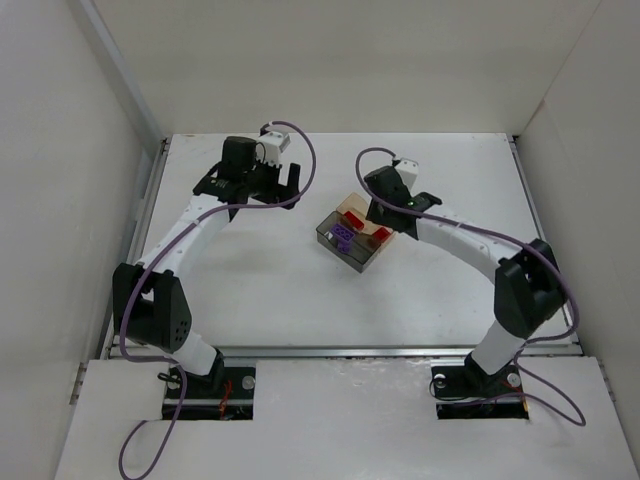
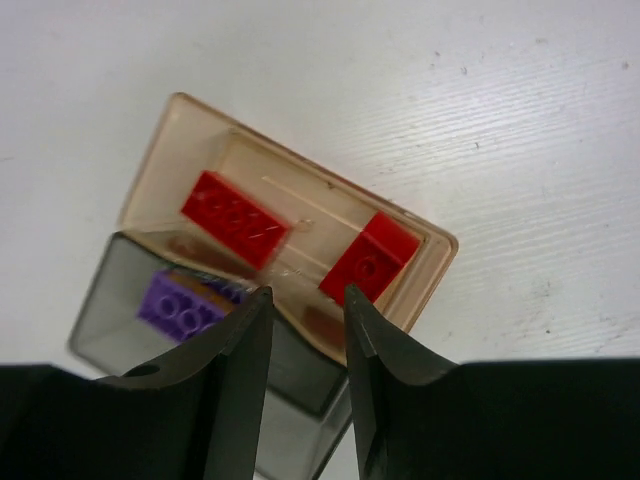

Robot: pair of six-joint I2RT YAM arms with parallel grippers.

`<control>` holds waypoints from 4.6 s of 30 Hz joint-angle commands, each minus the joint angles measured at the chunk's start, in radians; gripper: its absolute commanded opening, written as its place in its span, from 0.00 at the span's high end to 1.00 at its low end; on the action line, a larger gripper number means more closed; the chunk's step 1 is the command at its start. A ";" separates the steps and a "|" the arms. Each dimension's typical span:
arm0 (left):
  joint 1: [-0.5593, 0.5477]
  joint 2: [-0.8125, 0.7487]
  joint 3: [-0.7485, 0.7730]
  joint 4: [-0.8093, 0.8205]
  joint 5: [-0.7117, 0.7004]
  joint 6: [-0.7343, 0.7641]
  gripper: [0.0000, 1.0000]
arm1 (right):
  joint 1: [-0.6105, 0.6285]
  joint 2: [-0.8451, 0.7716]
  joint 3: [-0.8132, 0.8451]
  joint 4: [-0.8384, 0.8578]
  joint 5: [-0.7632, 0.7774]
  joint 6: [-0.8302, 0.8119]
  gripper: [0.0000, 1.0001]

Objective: Sort the legos into containers by color

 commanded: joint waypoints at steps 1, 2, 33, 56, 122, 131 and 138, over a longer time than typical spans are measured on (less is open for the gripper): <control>0.004 -0.043 -0.001 0.031 0.034 -0.012 0.00 | 0.000 -0.095 0.021 -0.046 0.109 0.030 0.60; 0.004 -0.043 -0.001 0.031 0.034 -0.012 0.00 | -0.009 -0.095 -0.004 -0.046 0.118 0.051 0.60; 0.013 -0.043 0.008 0.040 0.071 0.015 0.00 | -0.170 0.192 0.042 0.096 -0.170 -0.100 0.97; 0.013 -0.080 -0.029 0.049 0.071 0.015 0.00 | -0.144 0.351 0.290 0.143 -0.230 -0.505 0.92; 0.050 -0.292 -0.317 0.143 -0.857 -0.204 0.00 | -0.528 -0.799 -0.325 0.286 0.105 -0.453 0.00; 0.050 -0.304 -0.327 0.121 -0.754 -0.272 0.00 | -0.528 -0.851 -0.313 0.246 0.043 -0.401 0.00; 0.050 -0.304 -0.317 0.121 -0.702 -0.290 0.00 | -0.528 -0.851 -0.312 0.232 0.013 -0.370 0.00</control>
